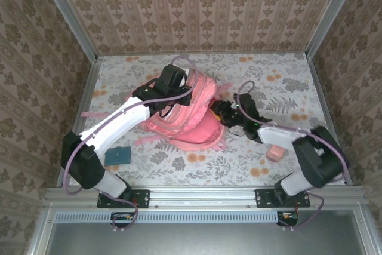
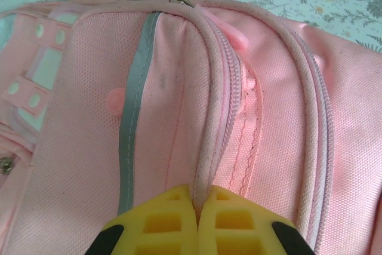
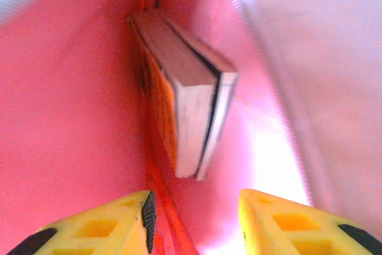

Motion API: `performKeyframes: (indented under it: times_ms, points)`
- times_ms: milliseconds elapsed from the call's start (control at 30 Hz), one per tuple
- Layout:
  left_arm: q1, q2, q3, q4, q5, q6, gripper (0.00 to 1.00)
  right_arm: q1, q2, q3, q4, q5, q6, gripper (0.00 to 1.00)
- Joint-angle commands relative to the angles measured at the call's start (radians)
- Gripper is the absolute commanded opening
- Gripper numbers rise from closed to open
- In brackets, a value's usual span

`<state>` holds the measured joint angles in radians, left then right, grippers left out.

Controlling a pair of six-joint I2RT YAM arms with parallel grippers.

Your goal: Pack the student bag

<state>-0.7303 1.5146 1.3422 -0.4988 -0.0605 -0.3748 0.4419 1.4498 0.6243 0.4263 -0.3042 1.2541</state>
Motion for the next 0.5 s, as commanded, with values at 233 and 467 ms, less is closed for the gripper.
performKeyframes:
  times_ms: [233,467]
  points:
    - [0.018,0.106,0.074,0.023,0.065,-0.117,0.54,-0.117,-0.465,-0.049,-0.655,0.164,-0.274,0.49]
    - [0.108,-0.051,-0.114,-0.045,0.035,-0.322,0.72,-0.115,-0.523,0.072,-0.864,0.21,-0.43,0.66]
